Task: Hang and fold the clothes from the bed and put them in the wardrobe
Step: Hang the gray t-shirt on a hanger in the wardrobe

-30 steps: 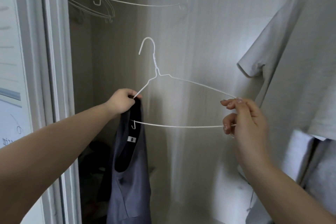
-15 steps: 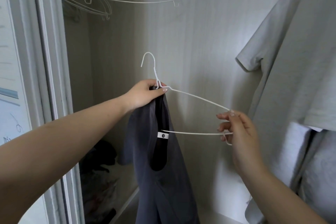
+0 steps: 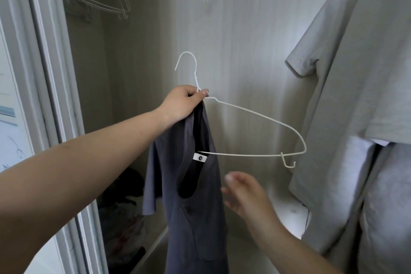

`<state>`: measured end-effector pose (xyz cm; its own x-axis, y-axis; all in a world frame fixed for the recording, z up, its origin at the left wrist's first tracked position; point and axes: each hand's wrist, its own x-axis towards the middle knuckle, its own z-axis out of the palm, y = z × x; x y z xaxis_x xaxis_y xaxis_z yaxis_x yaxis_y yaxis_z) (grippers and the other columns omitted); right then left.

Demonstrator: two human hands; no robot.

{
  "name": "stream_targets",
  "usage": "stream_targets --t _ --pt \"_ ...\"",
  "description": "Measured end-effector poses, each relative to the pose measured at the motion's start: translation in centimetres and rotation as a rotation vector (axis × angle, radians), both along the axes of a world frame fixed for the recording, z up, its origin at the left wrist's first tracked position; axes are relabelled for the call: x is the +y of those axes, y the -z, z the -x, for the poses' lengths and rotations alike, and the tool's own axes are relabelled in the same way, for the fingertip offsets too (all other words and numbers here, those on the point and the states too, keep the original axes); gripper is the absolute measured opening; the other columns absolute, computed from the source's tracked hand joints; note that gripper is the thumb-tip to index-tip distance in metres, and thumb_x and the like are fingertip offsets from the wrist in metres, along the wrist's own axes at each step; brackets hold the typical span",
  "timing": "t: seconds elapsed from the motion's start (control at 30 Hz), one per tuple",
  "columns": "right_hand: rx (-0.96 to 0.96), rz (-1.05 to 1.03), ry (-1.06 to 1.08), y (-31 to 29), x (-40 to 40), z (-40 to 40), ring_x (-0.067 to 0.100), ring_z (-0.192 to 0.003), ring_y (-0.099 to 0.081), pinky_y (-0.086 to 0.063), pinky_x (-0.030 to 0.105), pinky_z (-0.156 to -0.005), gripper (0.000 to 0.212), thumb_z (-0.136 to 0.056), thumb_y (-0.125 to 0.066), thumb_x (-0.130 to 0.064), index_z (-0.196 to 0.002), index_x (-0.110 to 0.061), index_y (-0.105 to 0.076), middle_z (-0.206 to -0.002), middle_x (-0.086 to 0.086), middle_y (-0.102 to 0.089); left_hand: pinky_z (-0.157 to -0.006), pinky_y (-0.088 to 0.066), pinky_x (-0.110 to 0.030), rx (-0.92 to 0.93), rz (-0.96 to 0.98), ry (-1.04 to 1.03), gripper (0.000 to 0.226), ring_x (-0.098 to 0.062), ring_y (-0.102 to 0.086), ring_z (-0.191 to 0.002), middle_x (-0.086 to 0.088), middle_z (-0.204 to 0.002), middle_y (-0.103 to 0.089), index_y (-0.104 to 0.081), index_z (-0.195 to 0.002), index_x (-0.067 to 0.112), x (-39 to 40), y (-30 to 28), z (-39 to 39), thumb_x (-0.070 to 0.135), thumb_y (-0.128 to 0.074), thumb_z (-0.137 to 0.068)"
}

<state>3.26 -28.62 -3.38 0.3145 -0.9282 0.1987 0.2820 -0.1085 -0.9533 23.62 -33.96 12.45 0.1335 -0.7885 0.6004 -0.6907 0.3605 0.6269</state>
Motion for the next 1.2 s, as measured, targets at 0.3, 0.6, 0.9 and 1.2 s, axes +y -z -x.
stream_targets --t 0.3,0.6,0.9,1.2 --pt "1.009 0.569 -0.305 -0.3 -1.1 -4.9 0.020 -0.109 -0.061 -0.048 0.033 -0.096 0.079 -0.084 -0.061 -0.051 -0.148 -0.028 -0.020 -0.143 -0.006 -0.045 -0.070 -0.032 -0.026 -0.018 0.038 -0.037 0.031 -0.011 -0.041 -0.079 0.000 -0.082 -0.046 -0.055 -0.078 0.019 0.8 -0.7 -0.5 0.050 -0.054 -0.084" --pt "1.197 0.921 -0.063 -4.6 -5.1 3.7 0.011 -0.078 -0.057 -0.040 0.020 -0.067 0.024 -0.090 -0.059 -0.040 -0.085 -0.017 -0.061 -0.082 0.000 -0.062 -0.064 -0.040 -0.035 -0.162 0.072 -0.285 0.042 -0.022 -0.049 -0.064 -0.009 -0.067 -0.057 -0.062 -0.083 -0.004 2.7 0.9 -6.5 0.033 -0.050 -0.097" --pt "1.309 1.137 0.099 -12.0 -5.0 5.7 0.020 -0.080 -0.056 -0.044 0.037 -0.076 0.031 -0.092 -0.055 -0.042 -0.088 -0.012 -0.063 -0.085 0.003 -0.060 -0.062 -0.036 -0.037 -0.384 0.015 -0.308 0.041 -0.026 -0.045 -0.066 0.001 -0.059 -0.047 -0.046 -0.063 0.014 3.1 1.7 -4.8 0.037 -0.047 -0.097" --pt "1.274 1.218 -0.006 -13.1 -4.6 3.4 0.013 -0.077 -0.059 -0.044 0.033 -0.069 0.050 -0.071 -0.038 -0.060 -0.081 -0.020 -0.066 -0.080 -0.004 -0.065 -0.063 -0.040 -0.036 -0.554 0.103 -0.207 0.043 -0.024 -0.048 -0.067 0.004 -0.057 -0.045 -0.047 -0.064 0.016 3.3 0.1 1.2 0.045 -0.048 -0.095"
